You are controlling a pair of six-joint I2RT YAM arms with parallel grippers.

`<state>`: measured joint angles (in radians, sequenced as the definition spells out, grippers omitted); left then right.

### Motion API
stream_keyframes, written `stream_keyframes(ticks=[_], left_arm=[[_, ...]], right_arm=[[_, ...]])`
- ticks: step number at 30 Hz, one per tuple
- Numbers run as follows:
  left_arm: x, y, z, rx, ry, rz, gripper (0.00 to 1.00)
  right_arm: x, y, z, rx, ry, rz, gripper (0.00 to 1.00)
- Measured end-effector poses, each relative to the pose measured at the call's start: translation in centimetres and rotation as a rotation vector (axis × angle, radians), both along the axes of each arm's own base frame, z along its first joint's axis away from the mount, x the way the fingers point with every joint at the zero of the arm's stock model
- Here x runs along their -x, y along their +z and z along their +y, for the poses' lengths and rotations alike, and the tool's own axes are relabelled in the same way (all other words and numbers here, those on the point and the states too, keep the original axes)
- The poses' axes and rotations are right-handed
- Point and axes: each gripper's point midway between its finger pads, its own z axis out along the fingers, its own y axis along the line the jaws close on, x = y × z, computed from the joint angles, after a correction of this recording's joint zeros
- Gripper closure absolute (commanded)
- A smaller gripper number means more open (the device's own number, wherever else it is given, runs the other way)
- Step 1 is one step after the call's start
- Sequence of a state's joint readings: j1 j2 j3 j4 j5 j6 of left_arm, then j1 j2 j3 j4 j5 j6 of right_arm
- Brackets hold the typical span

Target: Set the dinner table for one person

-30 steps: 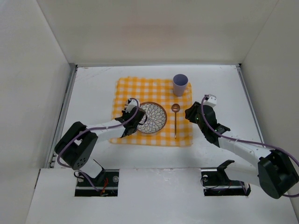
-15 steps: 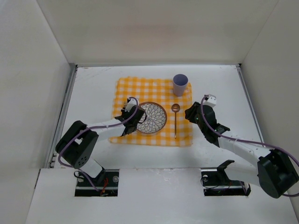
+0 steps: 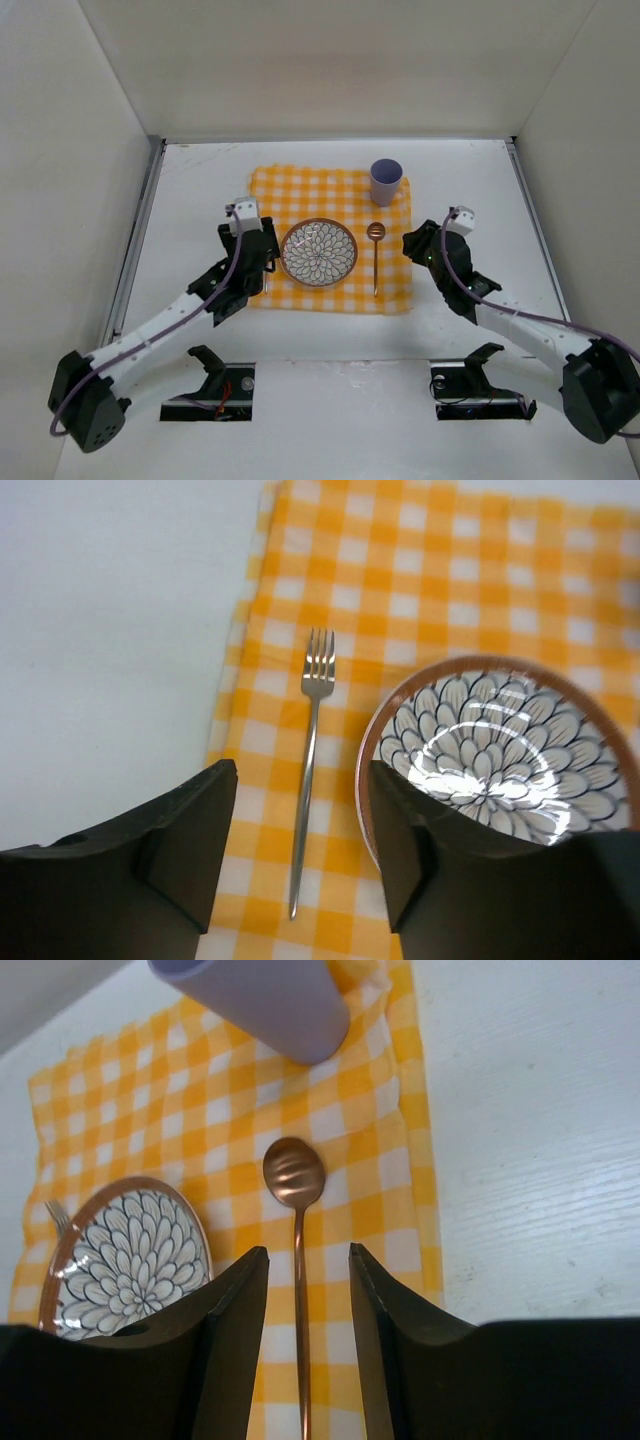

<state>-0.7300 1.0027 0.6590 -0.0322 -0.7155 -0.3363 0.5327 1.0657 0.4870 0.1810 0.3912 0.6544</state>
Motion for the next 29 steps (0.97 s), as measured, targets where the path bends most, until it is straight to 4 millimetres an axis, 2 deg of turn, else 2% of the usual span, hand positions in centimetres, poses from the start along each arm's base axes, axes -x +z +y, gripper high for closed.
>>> stream_keyframes(ticks=[2,3,4,10,15,22,29], left_arm=[[0.6,1.3,1.3,0.070,0.034,-0.052,0.31],[0.8,1.5,2.0,0.096,0.056,-0.067,0.03],[1.1,1.4,2.7,0.109,0.076,-0.073,0.00],[3.0,-1.2,6.6,0.201,0.217,-0.057,0.00],[4.0,-3.6,8.9,0.256,0.324,-0.004,0.00],[4.3,-5.5,9.3,0.294,0.377,0.068,0.00],[4.3,-6.6,9.1,0.299,0.385,0.115,0.00]], right_arm=[[0.2,0.8,-1.2,-0.022,-0.040,-0.038,0.52],[0.4,1.0,-1.9,-0.035,-0.065,-0.054,0.50],[0.5,1.3,-2.7,-0.049,-0.093,-0.072,0.48],[0.9,2.5,-6.3,-0.128,-0.219,-0.153,0.46],[0.7,2.5,-6.5,-0.152,-0.240,-0.158,0.43],[0.4,-0.8,-6.4,-0.102,-0.245,-0.061,0.40],[0.3,-1.0,-6.3,-0.099,-0.243,-0.055,0.40]])
